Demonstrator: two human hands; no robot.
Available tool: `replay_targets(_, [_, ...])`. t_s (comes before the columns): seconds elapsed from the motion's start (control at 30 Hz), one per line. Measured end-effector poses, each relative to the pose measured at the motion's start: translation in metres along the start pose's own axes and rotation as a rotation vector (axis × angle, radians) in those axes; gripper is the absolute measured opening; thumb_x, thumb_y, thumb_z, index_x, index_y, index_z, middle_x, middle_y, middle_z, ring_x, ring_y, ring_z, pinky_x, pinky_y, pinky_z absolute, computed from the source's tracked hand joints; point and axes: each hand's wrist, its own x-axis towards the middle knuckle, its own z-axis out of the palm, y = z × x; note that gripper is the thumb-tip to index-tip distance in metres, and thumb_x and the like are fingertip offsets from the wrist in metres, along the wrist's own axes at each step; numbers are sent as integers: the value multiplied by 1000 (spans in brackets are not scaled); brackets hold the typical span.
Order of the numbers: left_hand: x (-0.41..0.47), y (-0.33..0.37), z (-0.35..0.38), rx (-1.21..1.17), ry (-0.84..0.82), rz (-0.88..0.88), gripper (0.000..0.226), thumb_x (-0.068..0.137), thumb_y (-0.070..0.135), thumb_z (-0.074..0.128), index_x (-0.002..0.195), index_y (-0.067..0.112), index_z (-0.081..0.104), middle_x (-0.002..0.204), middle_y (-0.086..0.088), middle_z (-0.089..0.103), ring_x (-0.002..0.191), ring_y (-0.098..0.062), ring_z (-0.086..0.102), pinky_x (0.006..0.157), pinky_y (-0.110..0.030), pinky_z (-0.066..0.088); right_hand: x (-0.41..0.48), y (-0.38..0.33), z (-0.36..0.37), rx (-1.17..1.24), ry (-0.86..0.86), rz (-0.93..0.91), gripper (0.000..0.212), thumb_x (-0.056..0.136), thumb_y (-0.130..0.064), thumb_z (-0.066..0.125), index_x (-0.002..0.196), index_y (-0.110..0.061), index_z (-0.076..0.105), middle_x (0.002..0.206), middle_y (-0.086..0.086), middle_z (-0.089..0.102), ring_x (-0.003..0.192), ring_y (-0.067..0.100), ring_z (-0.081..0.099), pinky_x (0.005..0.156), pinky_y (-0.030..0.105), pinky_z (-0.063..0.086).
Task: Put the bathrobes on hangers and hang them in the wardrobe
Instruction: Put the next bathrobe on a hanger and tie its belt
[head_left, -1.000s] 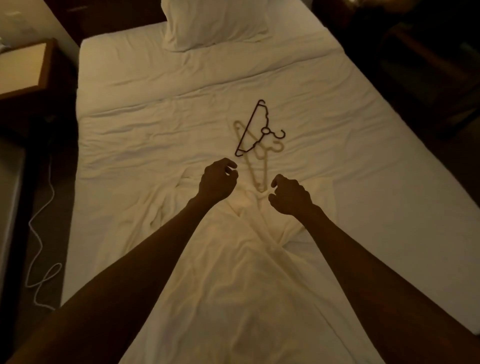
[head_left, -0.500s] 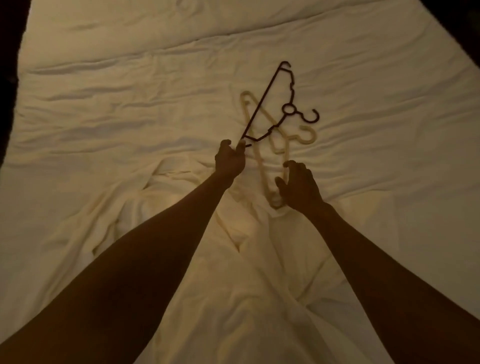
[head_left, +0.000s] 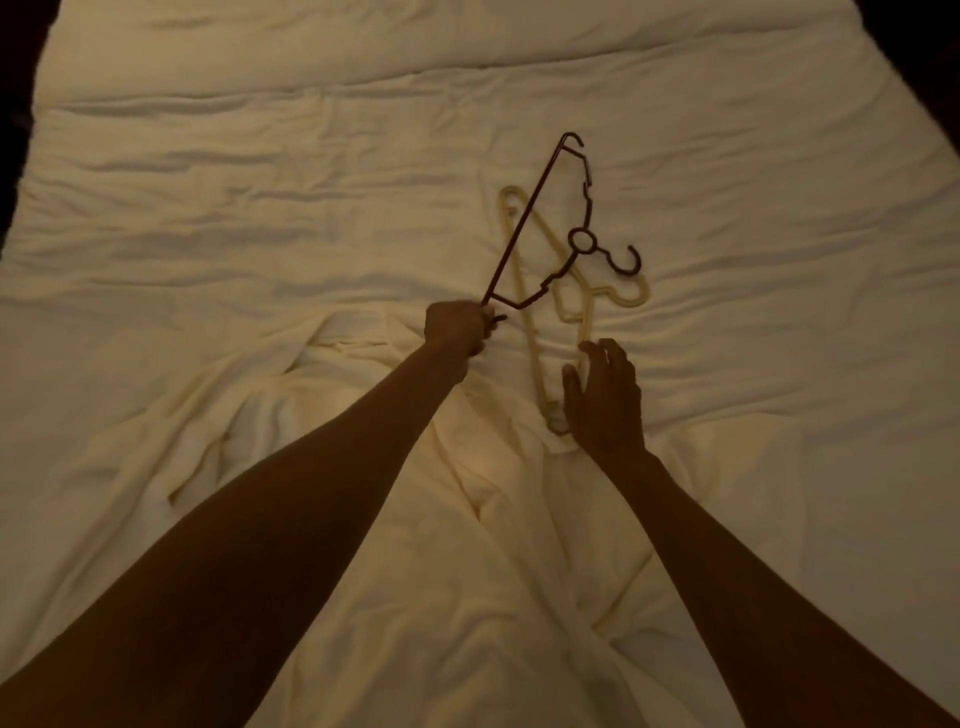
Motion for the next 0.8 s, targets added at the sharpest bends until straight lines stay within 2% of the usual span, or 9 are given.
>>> replay_targets(0.07, [-24, -3, -18, -47, -17, -32, 12, 93, 13, 64, 95, 3, 71, 75, -7, 67, 61, -11, 56, 51, -20, 43, -7, -26, -10, 105, 64, -4, 35, 98, -27, 50, 125, -6, 56, 131, 14, 53, 119, 30, 51, 99, 43, 44])
replay_targets(0.17, [-65, -7, -54, -98, -15, -65, 11, 93, 12, 65, 97, 4, 70, 76, -7, 67, 65, -11, 58, 55, -21, 44, -11, -67, -20, 347, -54, 242, 44, 99, -39, 46, 124, -5, 58, 122, 12, 62, 112, 28, 58, 96, 40, 47])
replay_targets(0.27, [-107, -12, -93, -145, -37, -94, 8, 94, 13, 66, 98, 7, 69, 77, -5, 67, 66, -9, 58, 57, -22, 42, -16, -99, -23, 616, -153, 464, 62, 94, -56, 47, 128, -5, 56, 116, 10, 67, 103, 25, 65, 94, 47, 52])
replay_targets(0.37, [-144, -24, -133, -159, -22, -134, 5, 94, 13, 65, 93, 11, 70, 80, -3, 69, 70, -9, 58, 60, -24, 42, -29, -131, -29, 897, -172, 500, 54, 95, -48, 52, 131, -7, 51, 113, 8, 66, 92, 19, 68, 83, 37, 56])
replay_targets(0.43, [-165, -38, -158, -167, -10, -142, 7, 93, 14, 67, 97, 10, 71, 83, -4, 70, 72, -9, 59, 60, -24, 43, -40, -151, -31, 1012, -197, 480, 45, 95, -44, 55, 126, -11, 54, 111, 7, 68, 90, 17, 69, 78, 34, 56])
replay_targets(0.5, [-187, -56, -180, -174, 4, -145, 13, 92, 15, 68, 102, 8, 72, 85, -5, 72, 74, -11, 59, 59, -25, 43, -54, -169, -31, 1061, -217, 453, 33, 95, -44, 56, 111, -15, 60, 104, 5, 71, 85, 16, 69, 75, 34, 55])
replay_targets(0.63, [-231, -94, -218, -157, -6, -124, 14, 90, 18, 71, 103, 11, 73, 88, -4, 74, 74, -11, 59, 61, -24, 44, -87, -198, -24, 1139, -251, 498, 31, 98, -42, 52, 107, -13, 59, 93, 5, 70, 78, 17, 68, 69, 33, 55])
replay_targets(0.73, [-253, -119, -242, -12, -109, -53, 18, 88, 23, 74, 103, 13, 74, 89, -2, 77, 71, -11, 61, 61, -23, 46, -112, -209, -9, 1160, -184, 567, 22, 100, -33, 51, 101, -11, 58, 75, 3, 62, 59, 11, 55, 58, 29, 51])
replay_targets(0.8, [-260, -126, -258, 142, -205, -12, 18, 85, 27, 76, 99, 15, 75, 88, 0, 76, 70, -10, 64, 61, -22, 48, -122, -208, 0, 1093, -111, 546, 17, 101, -28, 51, 95, -13, 58, 71, 2, 57, 53, 10, 46, 49, 25, 43])
